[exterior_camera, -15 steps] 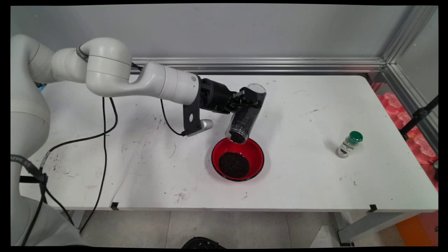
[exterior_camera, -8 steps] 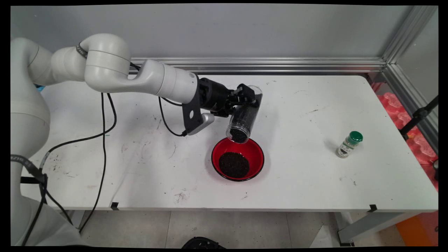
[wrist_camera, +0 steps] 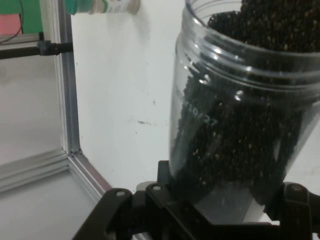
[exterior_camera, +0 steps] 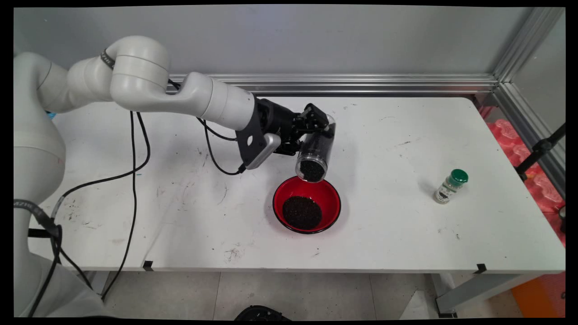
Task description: Pour the black seasoning powder in the red bowl
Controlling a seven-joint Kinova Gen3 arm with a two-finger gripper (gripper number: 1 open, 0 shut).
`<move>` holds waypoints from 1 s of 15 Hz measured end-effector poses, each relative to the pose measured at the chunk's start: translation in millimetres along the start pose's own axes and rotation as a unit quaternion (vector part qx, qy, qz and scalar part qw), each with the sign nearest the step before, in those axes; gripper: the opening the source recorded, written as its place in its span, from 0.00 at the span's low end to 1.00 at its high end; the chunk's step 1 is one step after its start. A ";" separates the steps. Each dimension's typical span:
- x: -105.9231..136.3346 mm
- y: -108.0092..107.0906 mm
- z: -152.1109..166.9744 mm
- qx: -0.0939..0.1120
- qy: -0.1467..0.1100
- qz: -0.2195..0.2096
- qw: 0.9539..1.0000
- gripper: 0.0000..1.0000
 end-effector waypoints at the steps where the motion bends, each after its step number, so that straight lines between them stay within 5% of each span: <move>1: -1.5 -0.6 0.3 -0.001 0.003 -0.012 1.000 0.00; 9: -13.7 -4.4 2.6 -0.005 0.018 -0.074 0.997 0.00; 15: -24.8 -9.3 4.4 -0.008 0.030 -0.140 0.990 0.00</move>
